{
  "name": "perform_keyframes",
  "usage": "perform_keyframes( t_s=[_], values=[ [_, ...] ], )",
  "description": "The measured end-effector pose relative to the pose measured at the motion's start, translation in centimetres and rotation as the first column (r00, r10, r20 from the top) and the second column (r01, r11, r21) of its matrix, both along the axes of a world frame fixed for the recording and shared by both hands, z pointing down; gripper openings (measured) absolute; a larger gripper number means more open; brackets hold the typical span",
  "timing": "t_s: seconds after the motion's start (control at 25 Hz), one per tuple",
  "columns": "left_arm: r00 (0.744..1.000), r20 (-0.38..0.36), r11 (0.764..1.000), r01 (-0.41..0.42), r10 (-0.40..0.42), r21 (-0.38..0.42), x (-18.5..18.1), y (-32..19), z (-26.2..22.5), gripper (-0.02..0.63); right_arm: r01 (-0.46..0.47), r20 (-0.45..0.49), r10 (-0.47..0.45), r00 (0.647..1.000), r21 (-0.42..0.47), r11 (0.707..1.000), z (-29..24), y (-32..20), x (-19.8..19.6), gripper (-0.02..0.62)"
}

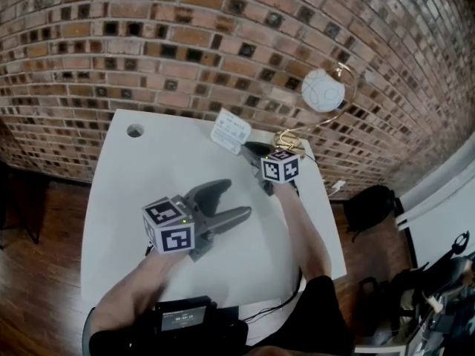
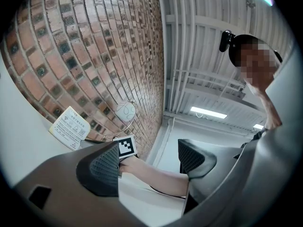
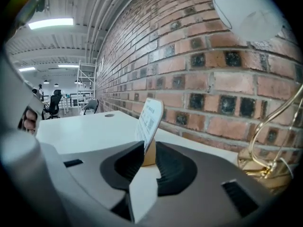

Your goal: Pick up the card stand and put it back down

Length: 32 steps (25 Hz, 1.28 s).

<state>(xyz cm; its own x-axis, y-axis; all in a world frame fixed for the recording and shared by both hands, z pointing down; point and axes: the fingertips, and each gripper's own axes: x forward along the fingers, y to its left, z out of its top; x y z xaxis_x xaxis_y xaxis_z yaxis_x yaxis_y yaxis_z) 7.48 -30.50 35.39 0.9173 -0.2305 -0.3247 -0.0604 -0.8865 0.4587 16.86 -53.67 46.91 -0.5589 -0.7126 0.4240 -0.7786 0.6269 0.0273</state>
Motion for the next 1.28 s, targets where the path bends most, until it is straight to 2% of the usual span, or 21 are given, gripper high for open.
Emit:
perform_keyframes(
  t_s=[0.2,0.52,1.28],
  values=[
    [1.0,-0.002,1.0,0.002,-0.002,-0.004,-0.1,-0.1,0.1,0.379,-0.065,-0.04,0.065,0.997,-0.003,0.998,-0.4,-0.5,0.7,0.104],
    [1.0,-0.004,1.0,-0.003,0.003,-0.004,-0.1,0.0,-0.1,0.379,-0.122,0.019,0.123,0.992,-0.014,0.992,-0.4,-1.8,1.6,0.103],
    [1.0,0.004,1.0,-0.005,0.005,-0.009,0.1,0.0,0.3,0.379,-0.118,0.1,0.122,0.988,-0.048,0.992,0.0,-2.2,1.4,0.101]
  ],
)
